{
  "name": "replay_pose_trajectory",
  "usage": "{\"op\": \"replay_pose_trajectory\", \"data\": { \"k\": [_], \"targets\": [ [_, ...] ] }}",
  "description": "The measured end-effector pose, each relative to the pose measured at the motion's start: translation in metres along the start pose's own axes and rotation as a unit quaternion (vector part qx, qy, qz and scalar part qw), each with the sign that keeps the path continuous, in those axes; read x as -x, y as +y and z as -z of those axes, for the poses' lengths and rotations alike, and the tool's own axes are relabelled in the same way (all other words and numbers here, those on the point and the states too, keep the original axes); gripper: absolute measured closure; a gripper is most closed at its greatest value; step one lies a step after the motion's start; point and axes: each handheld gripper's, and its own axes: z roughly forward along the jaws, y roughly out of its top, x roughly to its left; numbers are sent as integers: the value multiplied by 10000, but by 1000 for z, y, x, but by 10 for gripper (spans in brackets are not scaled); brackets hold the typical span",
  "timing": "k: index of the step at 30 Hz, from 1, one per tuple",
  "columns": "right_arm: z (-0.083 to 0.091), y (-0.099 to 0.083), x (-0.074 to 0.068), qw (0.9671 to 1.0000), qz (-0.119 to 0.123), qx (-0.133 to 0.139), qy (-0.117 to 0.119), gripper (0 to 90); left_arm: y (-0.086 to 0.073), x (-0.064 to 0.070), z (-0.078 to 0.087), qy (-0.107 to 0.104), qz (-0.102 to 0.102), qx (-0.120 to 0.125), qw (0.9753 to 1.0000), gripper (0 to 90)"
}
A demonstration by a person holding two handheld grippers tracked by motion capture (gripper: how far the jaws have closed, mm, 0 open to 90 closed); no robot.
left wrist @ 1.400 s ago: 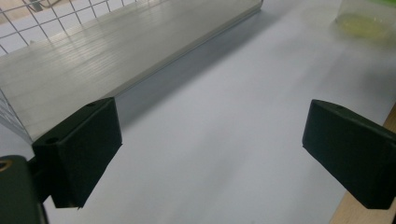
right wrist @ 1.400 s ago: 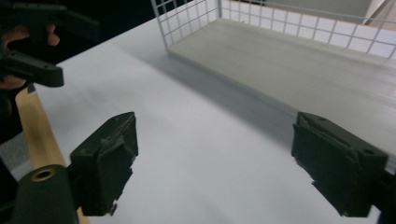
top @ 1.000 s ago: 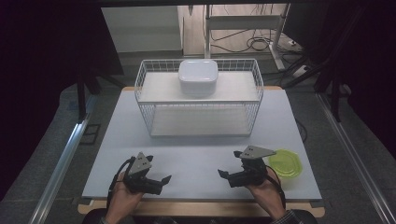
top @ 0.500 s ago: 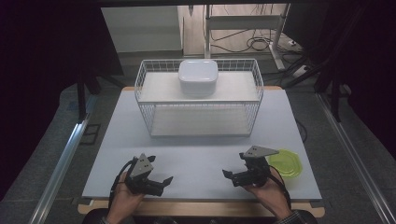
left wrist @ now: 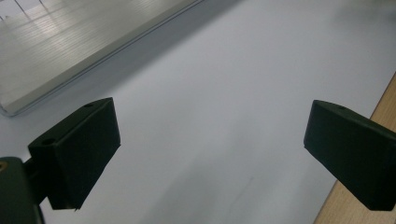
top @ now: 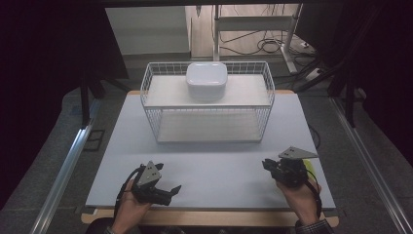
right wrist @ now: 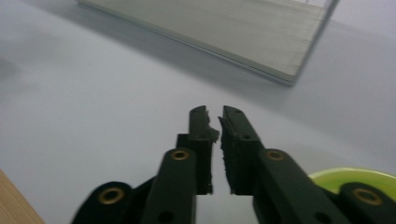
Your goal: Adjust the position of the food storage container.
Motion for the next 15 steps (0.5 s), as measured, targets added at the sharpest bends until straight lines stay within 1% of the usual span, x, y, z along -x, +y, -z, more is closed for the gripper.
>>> {"op": "replay_pose_trajectory", "data": {
  "k": [1, 2, 3, 9, 13, 15],
  "targets": [
    [0, 0, 0, 10000, 0, 0, 0, 837, 0, 0, 0, 0, 0, 0, 10000, 33],
    [4, -1, 6, 9999, -67, -26, -116, 890, 0, 0, -1, 5, -1, -25, 10000, 33],
    [5, -2, 7, 9998, -87, -40, -163, 896, 0, -1, -1, 9, 8, -47, 10000, 34],
    [14, -5, 21, 9988, -307, 17, -372, 898, -2, -2, -3, -14, 56, -87, 9999, 37],
    [21, -10, 35, 9974, -507, 94, -494, 897, -2, -2, -4, -22, 42, -104, 9999, 38],
    [25, -13, 42, 9963, -591, 124, -608, 897, -2, -1, -4, -35, 39, -106, 9999, 38]
  ]
}}
